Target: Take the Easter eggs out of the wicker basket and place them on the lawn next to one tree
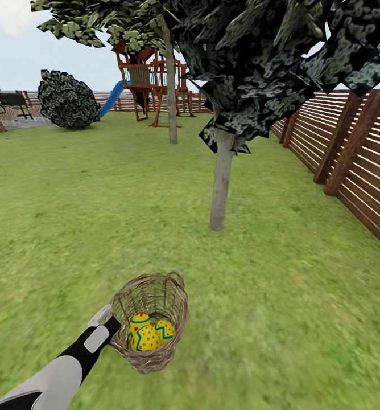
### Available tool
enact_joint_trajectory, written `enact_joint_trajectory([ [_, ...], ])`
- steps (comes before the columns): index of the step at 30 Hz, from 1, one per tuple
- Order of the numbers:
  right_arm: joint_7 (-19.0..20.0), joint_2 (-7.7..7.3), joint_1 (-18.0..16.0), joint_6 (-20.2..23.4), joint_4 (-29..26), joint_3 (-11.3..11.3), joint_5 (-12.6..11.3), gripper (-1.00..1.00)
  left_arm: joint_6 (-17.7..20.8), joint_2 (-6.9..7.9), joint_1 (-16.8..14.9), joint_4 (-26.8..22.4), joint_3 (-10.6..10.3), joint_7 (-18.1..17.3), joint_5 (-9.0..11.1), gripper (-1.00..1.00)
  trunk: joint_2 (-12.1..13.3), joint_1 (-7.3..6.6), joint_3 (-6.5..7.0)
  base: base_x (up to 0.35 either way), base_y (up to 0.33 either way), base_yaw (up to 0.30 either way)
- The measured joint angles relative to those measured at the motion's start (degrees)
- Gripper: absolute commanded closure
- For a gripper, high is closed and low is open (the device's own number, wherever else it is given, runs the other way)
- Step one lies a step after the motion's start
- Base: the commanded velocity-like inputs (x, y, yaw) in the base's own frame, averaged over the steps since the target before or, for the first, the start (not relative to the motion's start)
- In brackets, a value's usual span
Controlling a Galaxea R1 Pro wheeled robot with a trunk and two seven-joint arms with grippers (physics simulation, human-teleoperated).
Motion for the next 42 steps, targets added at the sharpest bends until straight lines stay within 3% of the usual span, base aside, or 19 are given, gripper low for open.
enact_joint_trajectory([
  [4, 0.1, 0.59, 0.0, 0.1, 0.6, 0.0, -0.3, -1.0, 0.0, 0.0, 0.0, 0.0, -0.1, 0.0, 0.0, 1.0, 0.0, 0.0, 0.0, 0.34, 0.0, 0.0],
  [31, 0.1, 0.68, 0.0, 0.1, 0.5, -0.1, -0.9, -1.0, -0.1, -0.01, 0.0, 0.0, -0.1, 0.0, 0.0, 1.0, 0.0, 0.0, 0.0, 0.34, 0.0, -0.029],
  [42, 0.1, 0.6, 0.0, 0.1, 0.4, -0.1, 0.0, -1.0, -0.1, -0.02, 0.0, 0.0, -0.1, 0.0, 0.1, 1.0, 0.0, 0.0, 0.0, 0.34, 0.0, -0.02],
])
